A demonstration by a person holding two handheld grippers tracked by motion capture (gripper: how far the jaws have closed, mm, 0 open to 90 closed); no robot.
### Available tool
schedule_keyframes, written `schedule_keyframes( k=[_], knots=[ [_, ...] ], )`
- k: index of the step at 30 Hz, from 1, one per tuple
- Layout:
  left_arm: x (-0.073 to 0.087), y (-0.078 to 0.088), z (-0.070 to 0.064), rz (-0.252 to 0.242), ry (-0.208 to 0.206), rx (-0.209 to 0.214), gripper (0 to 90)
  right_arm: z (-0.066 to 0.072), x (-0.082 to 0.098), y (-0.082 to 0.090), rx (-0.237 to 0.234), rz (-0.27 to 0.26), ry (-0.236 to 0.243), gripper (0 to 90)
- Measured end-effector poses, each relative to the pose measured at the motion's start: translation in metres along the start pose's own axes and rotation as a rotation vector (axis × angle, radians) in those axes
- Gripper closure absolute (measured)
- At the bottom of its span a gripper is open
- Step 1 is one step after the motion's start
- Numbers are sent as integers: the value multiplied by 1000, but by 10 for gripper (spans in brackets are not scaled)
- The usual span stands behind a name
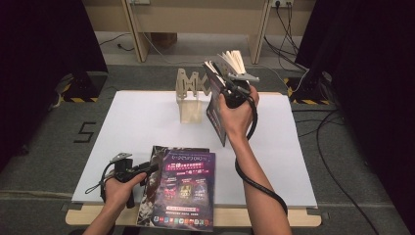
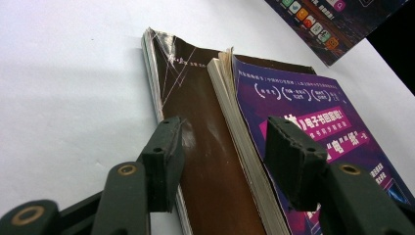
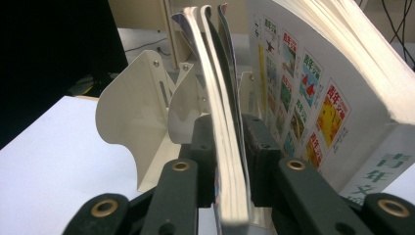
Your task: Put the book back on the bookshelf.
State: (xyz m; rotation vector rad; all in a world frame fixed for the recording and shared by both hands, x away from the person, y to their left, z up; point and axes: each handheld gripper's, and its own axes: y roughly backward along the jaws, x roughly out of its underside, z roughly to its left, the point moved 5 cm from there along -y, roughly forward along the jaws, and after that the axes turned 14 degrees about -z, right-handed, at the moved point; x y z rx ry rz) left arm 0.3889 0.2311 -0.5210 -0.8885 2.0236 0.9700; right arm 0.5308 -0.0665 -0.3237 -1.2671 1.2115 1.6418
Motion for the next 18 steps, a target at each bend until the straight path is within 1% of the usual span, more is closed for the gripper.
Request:
schedule_keyframes(
  k=[1,3,5,7,11,16,18],
  knots=[
    [0,0,0,1,-1,0,480,0,0,0,-3,13,-9,765],
    [0,0,0,1,-1,1,480,-2,-2,-1,-4,21,-4,759],
    [0,0,0,0,0,-1,480,-2,-2,-2,-7,34,-15,754],
    [-1,1,1,-1,-3,-2,480,-3,-2,-3,-5,54,-14,753],
    [-1,0,1,-2,-4,-4,479,-4,-3,-4,-4,76,-10,766],
    [-1,0,0,-1,-4,-1,479,-4,-4,-5,-8,101,11,825],
    [-1,0,1,0,-3,-2,480,-4,-5,-6,-3,106,32,839]
  ],
)
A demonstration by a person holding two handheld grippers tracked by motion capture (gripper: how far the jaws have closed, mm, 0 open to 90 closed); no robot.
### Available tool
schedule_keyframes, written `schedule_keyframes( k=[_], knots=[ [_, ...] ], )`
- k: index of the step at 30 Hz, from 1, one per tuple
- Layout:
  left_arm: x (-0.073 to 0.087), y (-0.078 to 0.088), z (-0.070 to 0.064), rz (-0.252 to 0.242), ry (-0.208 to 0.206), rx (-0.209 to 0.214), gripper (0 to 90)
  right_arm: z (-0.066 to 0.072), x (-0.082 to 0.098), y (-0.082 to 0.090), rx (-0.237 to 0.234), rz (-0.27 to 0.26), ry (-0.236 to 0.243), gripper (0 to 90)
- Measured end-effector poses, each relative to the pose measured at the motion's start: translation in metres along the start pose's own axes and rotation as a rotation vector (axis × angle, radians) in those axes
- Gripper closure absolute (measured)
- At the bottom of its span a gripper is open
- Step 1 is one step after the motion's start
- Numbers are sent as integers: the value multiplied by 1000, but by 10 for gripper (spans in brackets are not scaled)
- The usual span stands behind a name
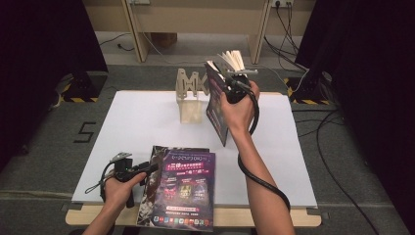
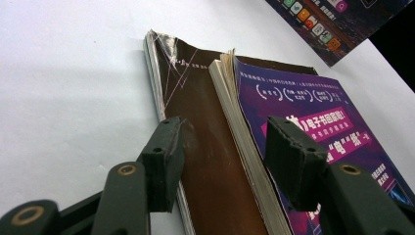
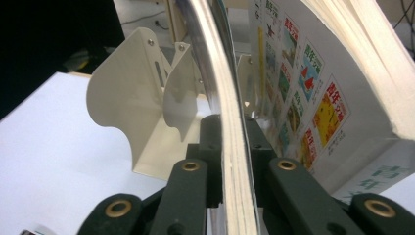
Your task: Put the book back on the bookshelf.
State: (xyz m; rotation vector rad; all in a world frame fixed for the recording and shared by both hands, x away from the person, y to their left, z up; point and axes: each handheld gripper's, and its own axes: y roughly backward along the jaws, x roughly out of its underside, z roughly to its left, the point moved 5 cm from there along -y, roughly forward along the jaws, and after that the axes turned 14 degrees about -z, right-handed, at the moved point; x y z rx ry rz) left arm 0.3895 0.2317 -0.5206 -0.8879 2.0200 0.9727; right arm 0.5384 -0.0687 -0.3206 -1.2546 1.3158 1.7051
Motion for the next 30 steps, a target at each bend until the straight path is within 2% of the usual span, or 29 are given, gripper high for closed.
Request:
schedule_keyframes(
  k=[4,13,21,30],
  knots=[
    [0,0,0,0,0,-2,480,2,0,0,0,-4,7,843],
    [0,1,1,-1,0,-4,480,8,0,2,-12,-47,-15,846],
    [-1,1,2,-5,3,-4,481,14,-8,2,-7,-90,-18,846],
    [-2,2,2,-7,2,-2,481,18,-12,-2,8,-115,-22,846]
  ],
)
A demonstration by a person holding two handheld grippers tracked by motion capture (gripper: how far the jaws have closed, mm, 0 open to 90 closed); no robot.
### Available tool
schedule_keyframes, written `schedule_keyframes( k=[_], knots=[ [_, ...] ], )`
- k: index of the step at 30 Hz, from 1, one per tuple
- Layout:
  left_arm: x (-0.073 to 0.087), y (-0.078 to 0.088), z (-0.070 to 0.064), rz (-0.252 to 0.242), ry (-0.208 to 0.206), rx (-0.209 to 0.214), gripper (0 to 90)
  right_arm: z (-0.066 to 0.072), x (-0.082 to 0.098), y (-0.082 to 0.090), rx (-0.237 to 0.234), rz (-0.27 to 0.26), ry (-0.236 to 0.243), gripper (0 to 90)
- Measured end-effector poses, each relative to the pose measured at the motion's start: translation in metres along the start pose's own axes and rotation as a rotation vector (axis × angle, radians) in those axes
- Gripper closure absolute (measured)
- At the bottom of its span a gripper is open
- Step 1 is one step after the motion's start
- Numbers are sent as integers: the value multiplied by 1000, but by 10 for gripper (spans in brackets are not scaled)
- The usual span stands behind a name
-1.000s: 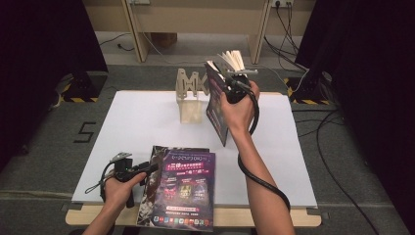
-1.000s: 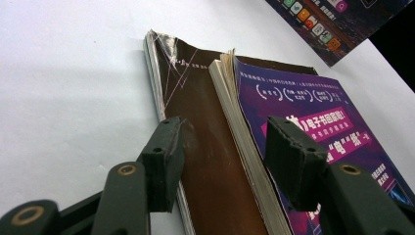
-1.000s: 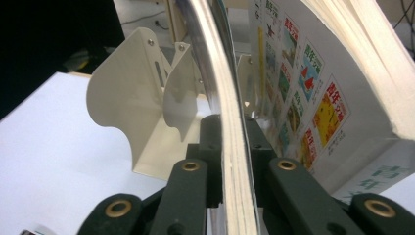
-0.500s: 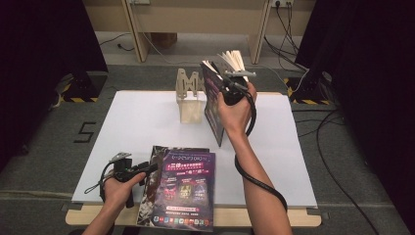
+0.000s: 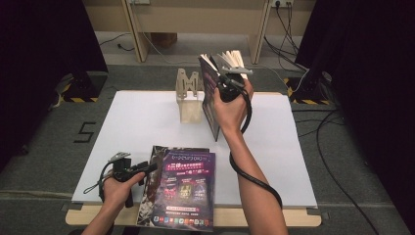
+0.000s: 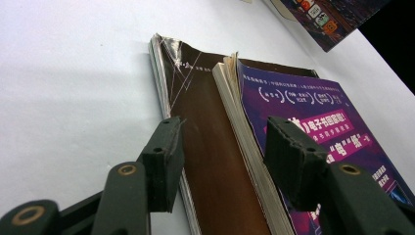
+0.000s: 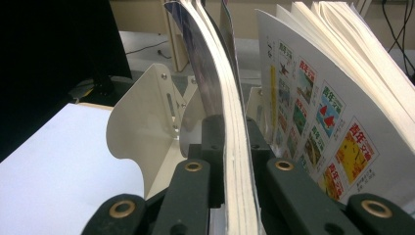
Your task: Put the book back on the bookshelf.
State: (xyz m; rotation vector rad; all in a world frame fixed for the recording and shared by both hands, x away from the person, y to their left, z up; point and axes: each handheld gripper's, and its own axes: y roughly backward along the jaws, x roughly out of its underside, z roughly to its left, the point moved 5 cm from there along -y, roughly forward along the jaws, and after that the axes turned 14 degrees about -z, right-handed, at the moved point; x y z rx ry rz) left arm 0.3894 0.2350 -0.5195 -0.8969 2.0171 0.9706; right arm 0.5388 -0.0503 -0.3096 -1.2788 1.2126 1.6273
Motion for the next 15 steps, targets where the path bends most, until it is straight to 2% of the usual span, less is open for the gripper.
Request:
schedule_keyframes(
  k=[15],
  knots=[
    [0,0,0,0,-3,-1,481,1,-2,-10,19,-17,-8,845]
  ],
)
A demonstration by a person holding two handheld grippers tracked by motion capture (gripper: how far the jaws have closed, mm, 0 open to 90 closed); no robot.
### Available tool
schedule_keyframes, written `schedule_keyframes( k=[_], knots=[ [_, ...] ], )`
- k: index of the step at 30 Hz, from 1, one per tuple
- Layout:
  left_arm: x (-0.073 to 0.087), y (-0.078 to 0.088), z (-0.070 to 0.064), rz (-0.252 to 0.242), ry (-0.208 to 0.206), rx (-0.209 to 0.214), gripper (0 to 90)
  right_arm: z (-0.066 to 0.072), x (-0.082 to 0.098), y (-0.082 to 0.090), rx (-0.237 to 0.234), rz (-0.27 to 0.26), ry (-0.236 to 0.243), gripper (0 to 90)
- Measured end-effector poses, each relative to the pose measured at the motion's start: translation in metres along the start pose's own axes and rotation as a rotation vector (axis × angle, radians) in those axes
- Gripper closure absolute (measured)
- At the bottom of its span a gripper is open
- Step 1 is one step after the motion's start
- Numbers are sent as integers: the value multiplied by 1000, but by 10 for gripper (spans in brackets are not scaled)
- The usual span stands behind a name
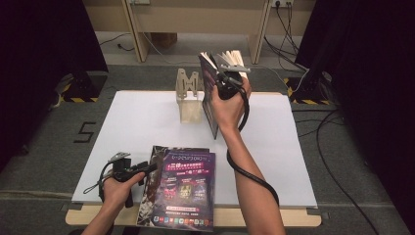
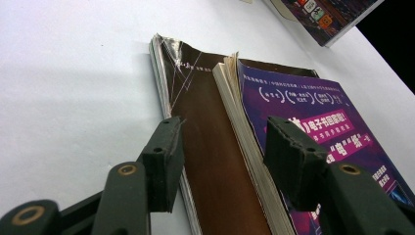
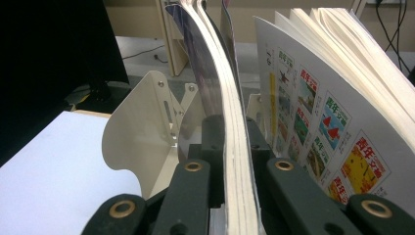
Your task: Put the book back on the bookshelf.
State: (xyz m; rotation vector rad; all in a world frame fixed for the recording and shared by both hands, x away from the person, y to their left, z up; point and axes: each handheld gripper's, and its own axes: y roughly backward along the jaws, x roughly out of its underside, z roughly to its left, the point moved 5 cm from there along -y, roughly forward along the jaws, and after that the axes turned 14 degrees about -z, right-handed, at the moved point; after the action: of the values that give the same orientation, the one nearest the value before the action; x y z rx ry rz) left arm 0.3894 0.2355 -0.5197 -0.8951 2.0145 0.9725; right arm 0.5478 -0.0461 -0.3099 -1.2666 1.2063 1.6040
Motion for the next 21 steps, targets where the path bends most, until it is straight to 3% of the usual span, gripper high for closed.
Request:
schedule_keyframes(
  k=[21],
  knots=[
    [0,1,1,1,-1,-3,484,-2,8,-13,23,0,-9,845]
  ],
)
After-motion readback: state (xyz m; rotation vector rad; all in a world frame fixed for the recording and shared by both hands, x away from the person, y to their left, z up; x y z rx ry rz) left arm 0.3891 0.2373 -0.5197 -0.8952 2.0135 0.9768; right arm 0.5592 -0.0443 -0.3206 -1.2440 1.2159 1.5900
